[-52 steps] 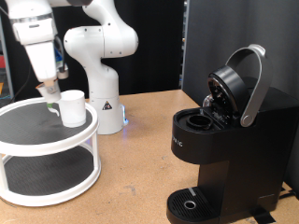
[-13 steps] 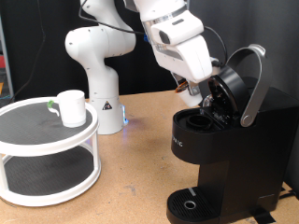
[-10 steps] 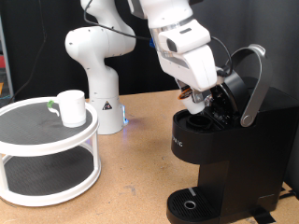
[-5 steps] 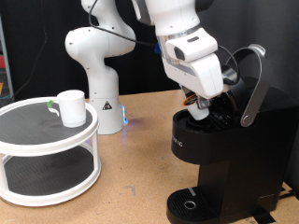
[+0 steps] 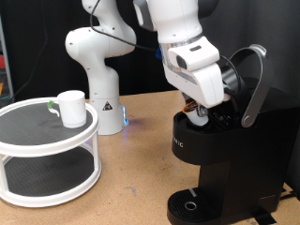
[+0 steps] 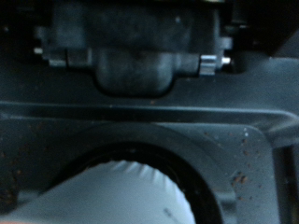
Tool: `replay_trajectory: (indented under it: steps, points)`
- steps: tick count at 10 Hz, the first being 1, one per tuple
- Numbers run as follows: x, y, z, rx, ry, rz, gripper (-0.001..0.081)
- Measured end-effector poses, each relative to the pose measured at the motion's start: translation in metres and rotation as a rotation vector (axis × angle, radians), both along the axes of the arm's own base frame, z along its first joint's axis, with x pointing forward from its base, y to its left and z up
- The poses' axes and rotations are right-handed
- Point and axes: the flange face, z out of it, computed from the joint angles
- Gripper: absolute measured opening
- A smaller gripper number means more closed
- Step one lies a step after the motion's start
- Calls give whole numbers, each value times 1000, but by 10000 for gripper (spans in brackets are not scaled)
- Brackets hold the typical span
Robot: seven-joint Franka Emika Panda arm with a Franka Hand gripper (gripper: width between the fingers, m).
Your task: Make a cup of coffee with the keurig machine
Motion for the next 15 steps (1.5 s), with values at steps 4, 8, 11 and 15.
replay_trajectory:
  steps: [4, 8, 11, 15]
  points:
    - [2, 8, -8, -16, -1, 5, 416]
    - [4, 9, -13, -18, 0, 4, 720]
    - [7, 8, -9, 15, -30, -30, 794]
    - [1, 0, 4, 63, -22, 2, 798]
